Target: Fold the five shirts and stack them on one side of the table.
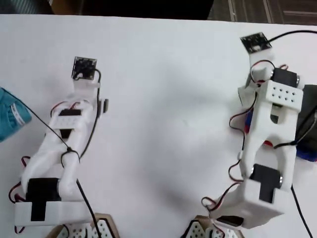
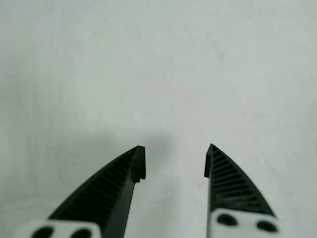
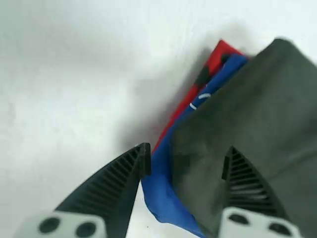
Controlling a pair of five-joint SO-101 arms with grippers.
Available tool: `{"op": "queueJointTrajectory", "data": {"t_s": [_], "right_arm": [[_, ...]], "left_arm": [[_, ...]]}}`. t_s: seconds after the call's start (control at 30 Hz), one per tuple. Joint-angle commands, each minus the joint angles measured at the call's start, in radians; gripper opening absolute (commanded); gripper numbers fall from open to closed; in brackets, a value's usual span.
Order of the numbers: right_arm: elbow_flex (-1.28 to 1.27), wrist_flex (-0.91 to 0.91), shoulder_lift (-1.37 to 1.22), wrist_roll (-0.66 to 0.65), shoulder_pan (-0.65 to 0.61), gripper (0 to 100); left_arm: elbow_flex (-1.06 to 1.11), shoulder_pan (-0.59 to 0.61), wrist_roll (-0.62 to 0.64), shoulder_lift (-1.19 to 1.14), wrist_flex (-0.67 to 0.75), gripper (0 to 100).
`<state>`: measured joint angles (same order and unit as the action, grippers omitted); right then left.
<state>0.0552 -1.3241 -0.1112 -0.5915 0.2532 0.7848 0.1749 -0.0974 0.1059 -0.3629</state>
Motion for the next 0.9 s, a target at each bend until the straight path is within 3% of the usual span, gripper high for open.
{"op": "queueJointTrajectory", "data": {"t_s": [0.0,0.23,0.5,0.7,0.87], "right_arm": [[0.009,0.015,-0.027,-0.002,0.033,24.3],[0.005,0.048,-0.053,-0.038,0.097,23.1],[0.009,0.050,-0.053,-0.094,0.166,1.6],[0.009,0.042,-0.044,-0.094,0.200,2.1],[0.011,0.004,-0.044,-0.086,0.137,2.2]], "left_arm": [[-0.041,-0.009,0.003,0.005,0.018,22],[-0.041,-0.009,0.003,0.005,0.018,22],[-0.041,-0.009,0.003,0.005,0.018,22],[-0.041,-0.009,0.003,0.005,0.018,22],[-0.041,-0.009,0.003,0.005,0.018,22]]}}
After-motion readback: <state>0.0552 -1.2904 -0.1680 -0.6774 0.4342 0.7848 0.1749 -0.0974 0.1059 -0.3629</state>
